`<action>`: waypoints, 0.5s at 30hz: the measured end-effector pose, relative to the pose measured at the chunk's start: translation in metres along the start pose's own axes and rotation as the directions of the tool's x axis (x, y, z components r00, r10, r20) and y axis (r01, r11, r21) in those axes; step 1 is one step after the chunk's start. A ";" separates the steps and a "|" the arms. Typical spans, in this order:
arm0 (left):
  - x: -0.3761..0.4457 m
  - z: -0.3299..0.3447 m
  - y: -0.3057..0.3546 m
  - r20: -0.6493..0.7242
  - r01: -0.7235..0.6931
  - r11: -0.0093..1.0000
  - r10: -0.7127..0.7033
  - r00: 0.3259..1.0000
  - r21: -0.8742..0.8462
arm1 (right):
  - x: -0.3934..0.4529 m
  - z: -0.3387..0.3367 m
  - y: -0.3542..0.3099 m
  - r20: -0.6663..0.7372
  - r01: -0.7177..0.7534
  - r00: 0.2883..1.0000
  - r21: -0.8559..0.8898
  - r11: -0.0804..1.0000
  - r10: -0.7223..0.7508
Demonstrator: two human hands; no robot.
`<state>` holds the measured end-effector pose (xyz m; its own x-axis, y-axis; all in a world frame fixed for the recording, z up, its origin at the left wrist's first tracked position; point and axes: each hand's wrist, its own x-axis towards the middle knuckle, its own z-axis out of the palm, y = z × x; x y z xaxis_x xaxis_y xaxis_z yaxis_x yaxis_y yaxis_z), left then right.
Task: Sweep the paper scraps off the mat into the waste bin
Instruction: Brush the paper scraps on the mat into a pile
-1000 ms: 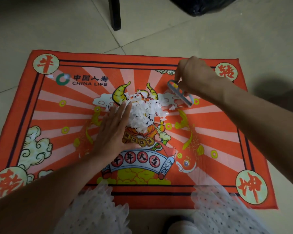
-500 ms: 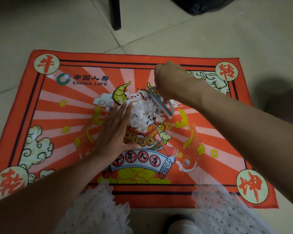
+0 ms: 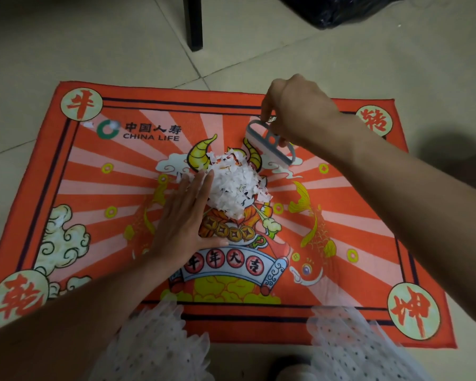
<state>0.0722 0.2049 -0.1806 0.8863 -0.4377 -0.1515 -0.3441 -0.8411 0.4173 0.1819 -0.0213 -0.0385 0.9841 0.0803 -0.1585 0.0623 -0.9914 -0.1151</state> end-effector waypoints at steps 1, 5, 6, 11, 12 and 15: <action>0.001 0.000 0.000 0.002 0.000 1.000 0.000 1.000 0.001 | 0.003 0.001 -0.003 -0.002 0.014 1.000 0.007 1.000 -0.014; 0.006 -0.001 0.000 0.008 0.000 1.000 0.000 1.000 0.022 | 0.017 0.006 -0.013 0.005 0.074 0.997 0.018 0.997 -0.074; 0.006 -0.001 0.000 0.011 0.000 1.000 0.000 1.000 0.020 | 0.021 0.008 -0.015 0.011 0.088 0.996 0.000 0.996 -0.088; 0.008 0.000 -0.001 0.021 0.011 1.000 -0.011 1.000 -0.009 | 0.029 0.013 -0.026 0.111 0.215 0.972 -0.084 0.973 -0.205; 0.008 0.000 -0.001 0.021 0.013 1.000 -0.013 1.000 -0.012 | 0.029 0.014 -0.029 0.130 0.247 0.963 -0.093 0.965 -0.234; 0.009 0.000 -0.001 0.019 0.015 1.000 -0.015 1.000 -0.014 | 0.026 0.018 -0.037 0.167 0.323 0.938 -0.116 0.939 -0.303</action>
<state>0.0803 0.2020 -0.1823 0.8853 -0.4311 -0.1743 -0.3264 -0.8431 0.4273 0.2026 0.0191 -0.0561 0.8767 0.3926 -0.2781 0.3961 -0.9171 -0.0459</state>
